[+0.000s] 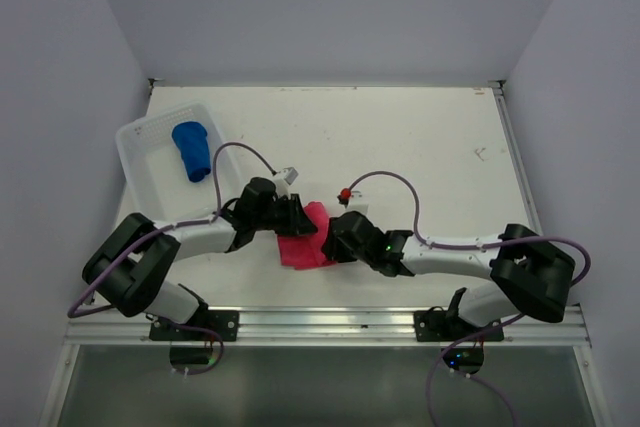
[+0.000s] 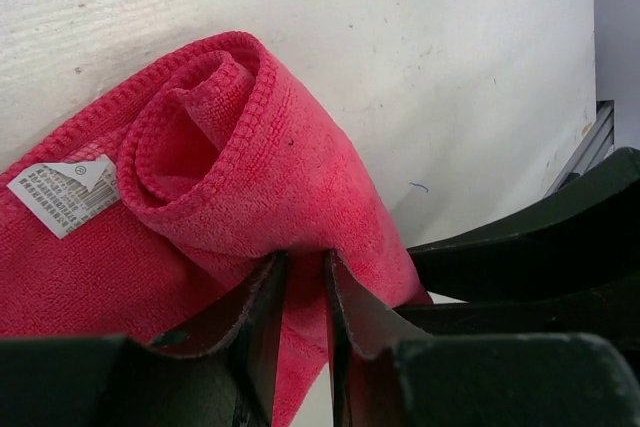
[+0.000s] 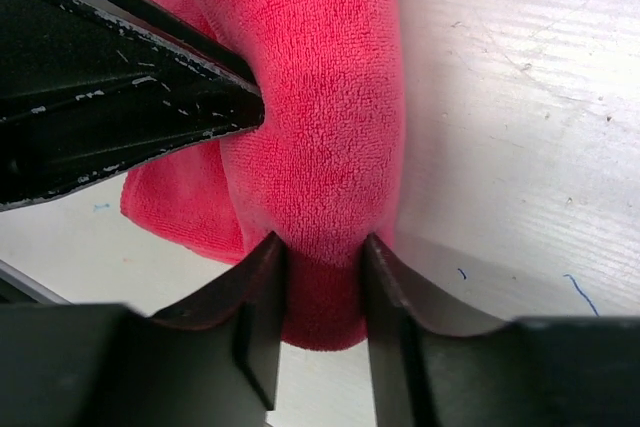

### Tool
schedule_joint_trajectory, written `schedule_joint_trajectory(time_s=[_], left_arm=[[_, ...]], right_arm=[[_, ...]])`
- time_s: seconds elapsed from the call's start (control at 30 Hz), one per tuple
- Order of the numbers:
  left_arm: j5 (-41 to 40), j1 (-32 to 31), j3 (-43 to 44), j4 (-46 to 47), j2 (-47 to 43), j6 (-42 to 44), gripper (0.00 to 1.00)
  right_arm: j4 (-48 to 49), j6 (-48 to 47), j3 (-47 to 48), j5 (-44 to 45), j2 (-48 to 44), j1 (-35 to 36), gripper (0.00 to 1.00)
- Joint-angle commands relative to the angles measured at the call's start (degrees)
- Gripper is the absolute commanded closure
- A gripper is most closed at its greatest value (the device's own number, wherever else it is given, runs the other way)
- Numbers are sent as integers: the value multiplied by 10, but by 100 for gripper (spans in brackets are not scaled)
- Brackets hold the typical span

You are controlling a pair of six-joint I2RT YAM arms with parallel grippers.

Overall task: Roll the towels
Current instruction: Roll the towel

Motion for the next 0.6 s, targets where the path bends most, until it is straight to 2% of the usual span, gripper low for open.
schedule_joint_trajectory(time_s=[0.0, 0.2, 0.4, 0.57], left_arm=[[-9, 6, -6, -44, -9, 21, 74], [-9, 18, 46, -85, -39, 20, 71], [-9, 23, 75, -115, -92, 9, 70], [-1, 26, 88, -108, -95, -9, 69]], right_arm=[[-5, -20, 18, 2, 3, 1, 68], [-174, -59, 99, 129, 11, 26, 76], [-261, -90, 148, 217, 37, 59, 77], [-323, -103, 195, 275, 85, 89, 77]])
